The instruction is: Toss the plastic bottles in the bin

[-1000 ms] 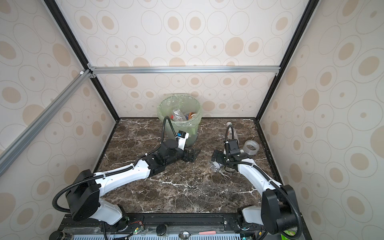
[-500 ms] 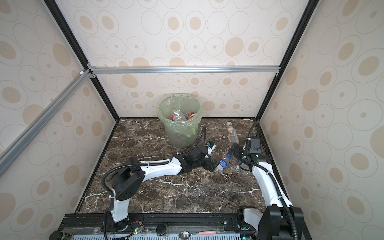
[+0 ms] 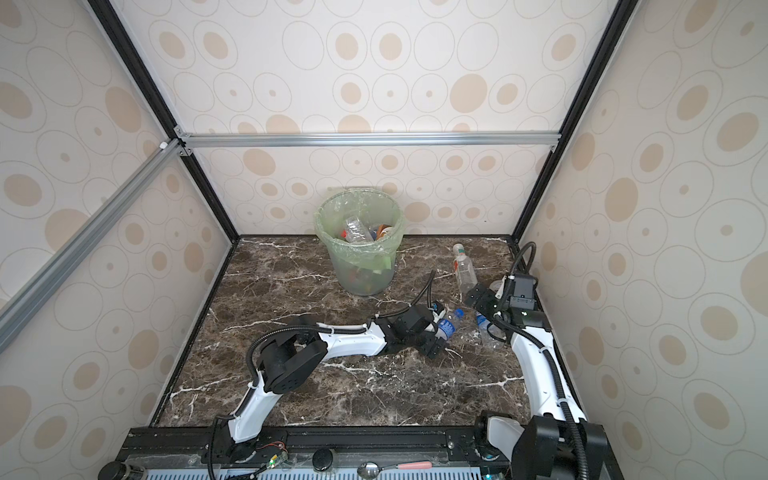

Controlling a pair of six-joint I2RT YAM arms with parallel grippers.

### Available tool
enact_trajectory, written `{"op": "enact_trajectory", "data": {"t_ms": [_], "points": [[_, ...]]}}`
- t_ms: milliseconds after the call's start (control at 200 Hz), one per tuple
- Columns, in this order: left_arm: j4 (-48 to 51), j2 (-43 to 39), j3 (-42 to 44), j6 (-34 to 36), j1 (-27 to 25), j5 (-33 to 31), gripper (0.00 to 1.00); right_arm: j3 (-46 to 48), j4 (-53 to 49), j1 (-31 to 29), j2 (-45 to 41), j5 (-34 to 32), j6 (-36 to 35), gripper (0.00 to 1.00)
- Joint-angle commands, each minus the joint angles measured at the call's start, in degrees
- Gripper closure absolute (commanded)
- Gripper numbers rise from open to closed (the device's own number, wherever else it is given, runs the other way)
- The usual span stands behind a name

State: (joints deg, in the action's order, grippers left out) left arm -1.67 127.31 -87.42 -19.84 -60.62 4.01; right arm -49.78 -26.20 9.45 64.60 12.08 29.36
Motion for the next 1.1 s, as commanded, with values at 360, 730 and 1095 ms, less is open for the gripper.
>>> {"op": "enact_trajectory", "data": {"t_ms": [360,730,1095], "points": [[-4.75,-3.14,2.37,-0.46,1.06,0.75,0.49,0.79,2.86,0.23,0.74,5.11,2.32,0.0],[-13.88,-17.89,14.03,-4.47,5.16,0.04,0.48,2.56,11.71,-6.84,2.04,11.22,9.43,0.0],[-15.53,-22.51,15.56,-5.64,5.16,0.16,0.47,2.49,22.32,-14.61,5.54,13.14,15.19,0.05]]}}
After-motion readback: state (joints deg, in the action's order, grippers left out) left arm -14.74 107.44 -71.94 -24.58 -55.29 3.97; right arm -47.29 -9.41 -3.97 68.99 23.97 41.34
